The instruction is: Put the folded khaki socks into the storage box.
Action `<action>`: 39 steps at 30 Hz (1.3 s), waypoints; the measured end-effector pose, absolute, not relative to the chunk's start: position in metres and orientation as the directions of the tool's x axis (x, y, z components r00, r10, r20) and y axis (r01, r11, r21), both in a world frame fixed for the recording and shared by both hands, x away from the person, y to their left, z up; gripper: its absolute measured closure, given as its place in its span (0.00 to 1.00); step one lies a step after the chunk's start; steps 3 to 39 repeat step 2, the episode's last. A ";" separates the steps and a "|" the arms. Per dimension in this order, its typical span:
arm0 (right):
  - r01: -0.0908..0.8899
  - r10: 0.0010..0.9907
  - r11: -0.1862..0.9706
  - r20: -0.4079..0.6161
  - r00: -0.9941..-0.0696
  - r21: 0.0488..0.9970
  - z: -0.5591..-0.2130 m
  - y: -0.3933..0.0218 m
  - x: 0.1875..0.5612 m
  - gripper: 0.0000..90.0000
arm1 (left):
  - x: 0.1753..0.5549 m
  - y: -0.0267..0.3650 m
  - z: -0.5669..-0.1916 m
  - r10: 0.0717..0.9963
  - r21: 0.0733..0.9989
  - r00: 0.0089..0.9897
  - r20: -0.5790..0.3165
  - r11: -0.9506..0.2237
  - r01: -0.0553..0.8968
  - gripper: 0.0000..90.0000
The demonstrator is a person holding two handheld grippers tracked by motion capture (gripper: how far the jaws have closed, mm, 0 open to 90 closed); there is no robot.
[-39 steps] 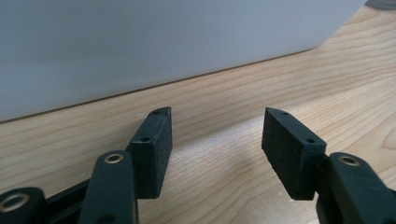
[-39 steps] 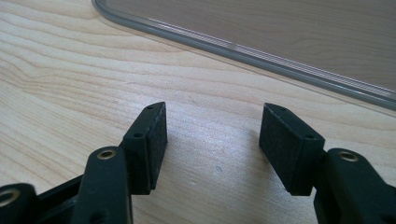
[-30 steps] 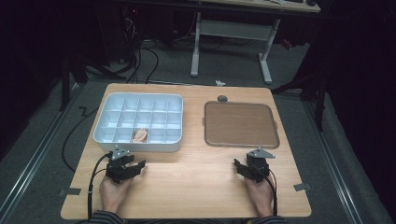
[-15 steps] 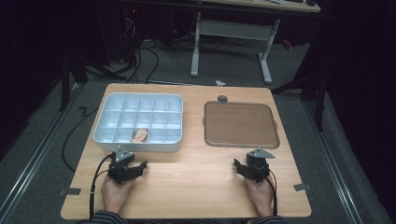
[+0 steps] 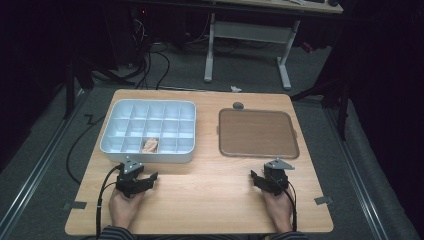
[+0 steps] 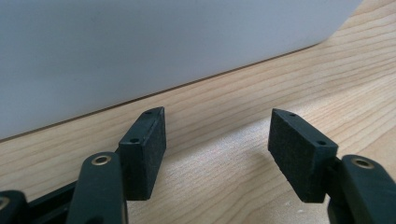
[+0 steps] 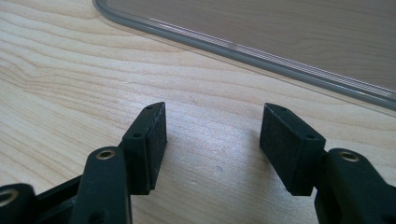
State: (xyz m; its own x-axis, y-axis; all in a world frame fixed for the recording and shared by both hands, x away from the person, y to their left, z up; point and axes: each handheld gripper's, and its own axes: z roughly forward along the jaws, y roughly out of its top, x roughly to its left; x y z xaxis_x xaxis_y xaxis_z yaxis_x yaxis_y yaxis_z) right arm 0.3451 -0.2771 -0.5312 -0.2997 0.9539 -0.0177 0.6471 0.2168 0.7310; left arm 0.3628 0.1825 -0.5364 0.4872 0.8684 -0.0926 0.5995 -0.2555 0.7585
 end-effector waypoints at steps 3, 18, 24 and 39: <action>0.647 0.954 0.217 -0.018 -0.300 0.731 -0.531 -0.277 0.345 0.46 | 0.363 0.182 -0.536 0.868 0.759 0.487 -0.093 -0.255 0.599 0.42; 0.647 0.954 0.217 -0.018 -0.300 0.731 -0.531 -0.277 0.345 0.46 | 0.363 0.182 -0.536 0.868 0.759 0.487 -0.093 -0.255 0.599 0.42; 0.647 0.954 0.217 -0.018 -0.300 0.731 -0.531 -0.277 0.345 0.46 | 0.363 0.182 -0.536 0.868 0.759 0.487 -0.093 -0.255 0.599 0.42; 0.647 0.954 0.217 -0.018 -0.300 0.731 -0.531 -0.277 0.345 0.46 | 0.363 0.182 -0.536 0.868 0.759 0.487 -0.093 -0.255 0.599 0.42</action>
